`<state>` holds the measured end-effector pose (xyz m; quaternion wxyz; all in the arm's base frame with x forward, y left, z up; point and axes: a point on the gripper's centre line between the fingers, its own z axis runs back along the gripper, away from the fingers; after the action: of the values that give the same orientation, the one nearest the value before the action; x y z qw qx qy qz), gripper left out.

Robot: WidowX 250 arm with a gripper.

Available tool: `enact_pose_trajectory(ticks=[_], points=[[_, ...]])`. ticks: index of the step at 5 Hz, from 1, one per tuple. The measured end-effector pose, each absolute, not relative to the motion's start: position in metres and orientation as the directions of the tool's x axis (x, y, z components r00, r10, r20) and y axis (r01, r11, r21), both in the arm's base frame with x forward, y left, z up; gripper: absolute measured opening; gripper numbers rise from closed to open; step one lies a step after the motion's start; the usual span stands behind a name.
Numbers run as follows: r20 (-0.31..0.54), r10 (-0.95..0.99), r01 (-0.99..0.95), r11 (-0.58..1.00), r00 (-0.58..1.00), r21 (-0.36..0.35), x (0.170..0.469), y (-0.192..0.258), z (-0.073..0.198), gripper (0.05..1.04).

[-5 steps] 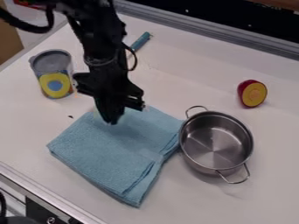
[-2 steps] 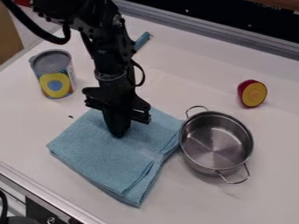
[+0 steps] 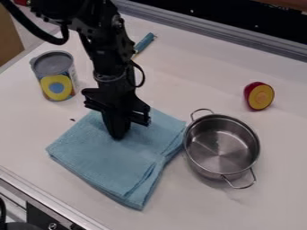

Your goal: Moved the blue cloth in the top of the table

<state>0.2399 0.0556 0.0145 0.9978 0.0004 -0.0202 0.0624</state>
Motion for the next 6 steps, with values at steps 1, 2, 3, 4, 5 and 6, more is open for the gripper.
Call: enact_pose_trajectory(ticks=[1,2,3,4,5,6], points=[[0.061,0.15,-0.15,0.989,0.987,0.007,0.246,0.063,0.011,0.052],[0.087,0.161,-0.162,0.987,0.983,0.006,0.258,0.071,0.014,0.052],[0.093,0.185,-0.186,0.982,0.978,0.005,0.268,0.079,0.012,0.052],[0.089,0.184,-0.185,0.983,0.979,0.005,0.279,0.077,0.012,0.052],[0.072,0.175,-0.175,0.985,0.982,-0.014,0.289,0.069,0.012,0.052],[0.049,0.15,-0.149,0.988,0.987,-0.033,0.3,0.058,0.012,0.052]])
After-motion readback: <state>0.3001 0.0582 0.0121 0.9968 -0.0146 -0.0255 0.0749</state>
